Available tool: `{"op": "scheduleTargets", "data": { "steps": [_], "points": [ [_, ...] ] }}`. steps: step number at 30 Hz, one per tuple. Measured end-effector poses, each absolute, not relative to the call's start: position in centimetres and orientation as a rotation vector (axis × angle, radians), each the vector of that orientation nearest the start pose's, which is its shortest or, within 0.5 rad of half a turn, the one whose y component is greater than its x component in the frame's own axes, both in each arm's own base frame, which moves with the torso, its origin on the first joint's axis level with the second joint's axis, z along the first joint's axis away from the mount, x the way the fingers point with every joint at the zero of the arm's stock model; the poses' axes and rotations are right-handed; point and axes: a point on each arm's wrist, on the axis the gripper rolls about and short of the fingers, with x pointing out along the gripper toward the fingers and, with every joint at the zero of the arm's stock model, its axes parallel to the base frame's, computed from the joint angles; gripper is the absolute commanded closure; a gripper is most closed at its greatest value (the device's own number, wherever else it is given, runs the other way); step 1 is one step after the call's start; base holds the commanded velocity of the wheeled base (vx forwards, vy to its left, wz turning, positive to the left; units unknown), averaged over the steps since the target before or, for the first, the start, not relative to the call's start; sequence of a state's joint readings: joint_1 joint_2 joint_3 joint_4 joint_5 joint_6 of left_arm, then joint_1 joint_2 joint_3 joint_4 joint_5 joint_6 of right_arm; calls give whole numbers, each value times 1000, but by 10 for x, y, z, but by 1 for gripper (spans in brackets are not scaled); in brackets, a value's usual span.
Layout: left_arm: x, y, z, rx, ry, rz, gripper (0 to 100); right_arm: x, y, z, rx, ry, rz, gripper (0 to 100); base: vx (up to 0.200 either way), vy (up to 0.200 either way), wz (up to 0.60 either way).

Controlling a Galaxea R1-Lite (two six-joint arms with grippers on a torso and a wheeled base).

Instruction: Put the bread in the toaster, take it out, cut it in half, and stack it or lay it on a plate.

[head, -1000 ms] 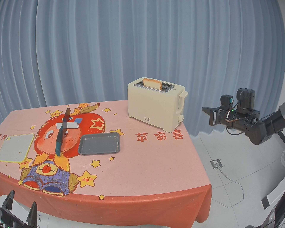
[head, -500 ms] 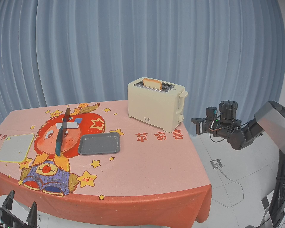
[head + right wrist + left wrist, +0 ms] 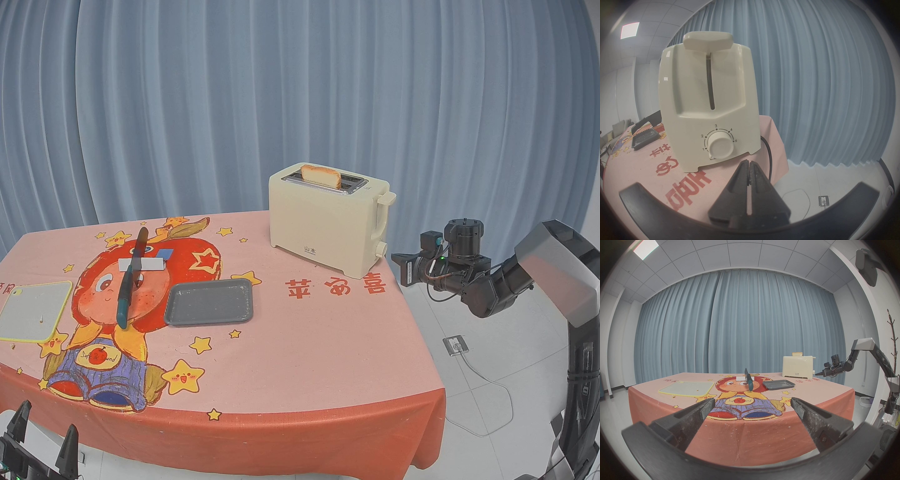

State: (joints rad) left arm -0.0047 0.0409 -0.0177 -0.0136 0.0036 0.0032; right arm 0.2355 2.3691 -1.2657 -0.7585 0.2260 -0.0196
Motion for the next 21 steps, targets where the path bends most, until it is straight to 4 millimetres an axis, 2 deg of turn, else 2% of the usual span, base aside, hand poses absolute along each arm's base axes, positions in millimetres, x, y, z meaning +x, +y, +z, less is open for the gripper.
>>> {"op": "scheduleTargets", "data": {
  "steps": [6, 13, 21],
  "points": [
    [-21, 0, 83, 3, 10, -1, 0, 449, 113, 48, -21, 338, 458, 100, 0, 0, 0],
    [-21, 0, 83, 3, 10, -2, 0, 458, 118, 51, -20, 312, 466, 100, 0, 0, 0],
    [-21, 0, 83, 3, 10, -2, 0, 456, 128, 48, -22, 314, 486, 100, 0, 0, 0]
  ]
}}
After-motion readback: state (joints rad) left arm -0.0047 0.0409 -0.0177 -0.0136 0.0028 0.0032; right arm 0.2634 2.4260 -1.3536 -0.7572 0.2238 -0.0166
